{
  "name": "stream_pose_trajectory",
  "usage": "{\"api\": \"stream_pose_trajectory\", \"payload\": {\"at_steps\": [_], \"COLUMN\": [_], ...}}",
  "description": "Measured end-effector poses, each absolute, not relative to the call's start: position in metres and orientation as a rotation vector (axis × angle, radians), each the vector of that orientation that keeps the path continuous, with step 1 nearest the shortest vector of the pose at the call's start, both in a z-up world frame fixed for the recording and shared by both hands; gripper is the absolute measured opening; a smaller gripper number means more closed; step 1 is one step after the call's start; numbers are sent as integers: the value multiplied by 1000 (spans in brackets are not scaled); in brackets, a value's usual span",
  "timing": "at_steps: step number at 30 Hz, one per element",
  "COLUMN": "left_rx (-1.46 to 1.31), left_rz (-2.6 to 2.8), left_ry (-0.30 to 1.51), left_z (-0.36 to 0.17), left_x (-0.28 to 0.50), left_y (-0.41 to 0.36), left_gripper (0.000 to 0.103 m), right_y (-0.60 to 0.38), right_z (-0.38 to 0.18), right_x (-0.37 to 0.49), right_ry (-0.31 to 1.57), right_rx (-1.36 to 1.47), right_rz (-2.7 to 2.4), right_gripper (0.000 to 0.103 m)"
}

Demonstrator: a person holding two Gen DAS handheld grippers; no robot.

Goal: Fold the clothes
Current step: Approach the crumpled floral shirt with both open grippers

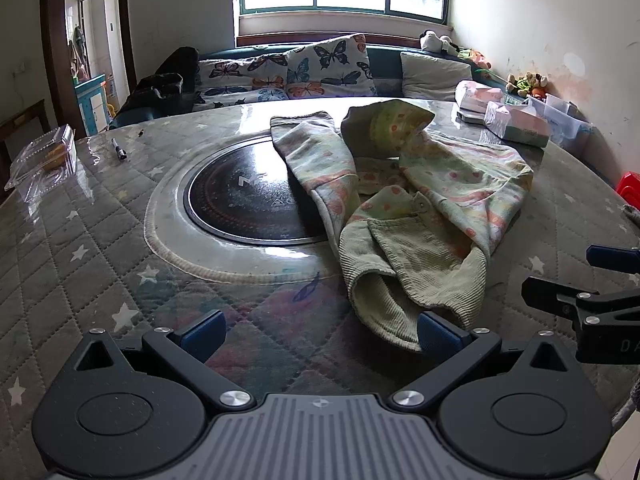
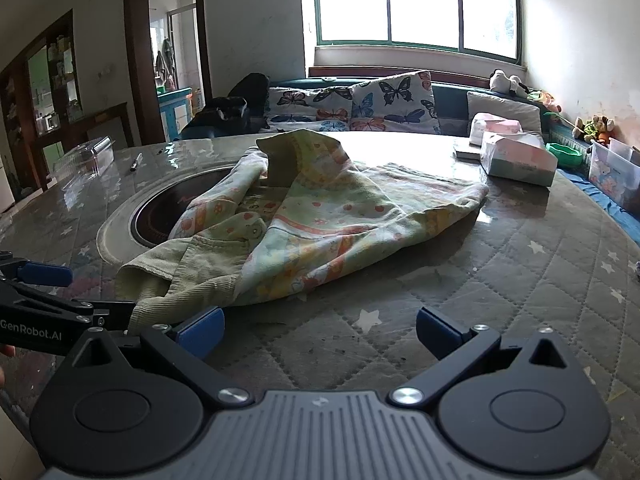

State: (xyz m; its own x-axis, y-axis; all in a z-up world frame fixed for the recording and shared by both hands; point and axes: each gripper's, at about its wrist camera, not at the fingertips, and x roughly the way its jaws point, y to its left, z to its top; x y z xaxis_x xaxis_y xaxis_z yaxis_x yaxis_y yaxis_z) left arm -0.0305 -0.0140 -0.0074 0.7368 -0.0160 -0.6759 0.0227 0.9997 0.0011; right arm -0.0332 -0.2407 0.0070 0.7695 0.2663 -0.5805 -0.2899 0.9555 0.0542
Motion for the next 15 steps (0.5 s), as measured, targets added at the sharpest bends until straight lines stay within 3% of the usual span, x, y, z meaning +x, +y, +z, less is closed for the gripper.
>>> {"api": "stream_pose_trajectory", "payload": {"at_steps": [15], "left_rx": [7], "left_rz": [-5], "left_ry": [747], "left_z": [-7], "left_x": [-24], "left_y": [-8], "left_gripper": [103], "right_y": [-234], "right_z": [5], "right_x": [-24], "right_ry": [640], "right_rx": [-60], "right_rz": [321], "right_gripper": [103]}}
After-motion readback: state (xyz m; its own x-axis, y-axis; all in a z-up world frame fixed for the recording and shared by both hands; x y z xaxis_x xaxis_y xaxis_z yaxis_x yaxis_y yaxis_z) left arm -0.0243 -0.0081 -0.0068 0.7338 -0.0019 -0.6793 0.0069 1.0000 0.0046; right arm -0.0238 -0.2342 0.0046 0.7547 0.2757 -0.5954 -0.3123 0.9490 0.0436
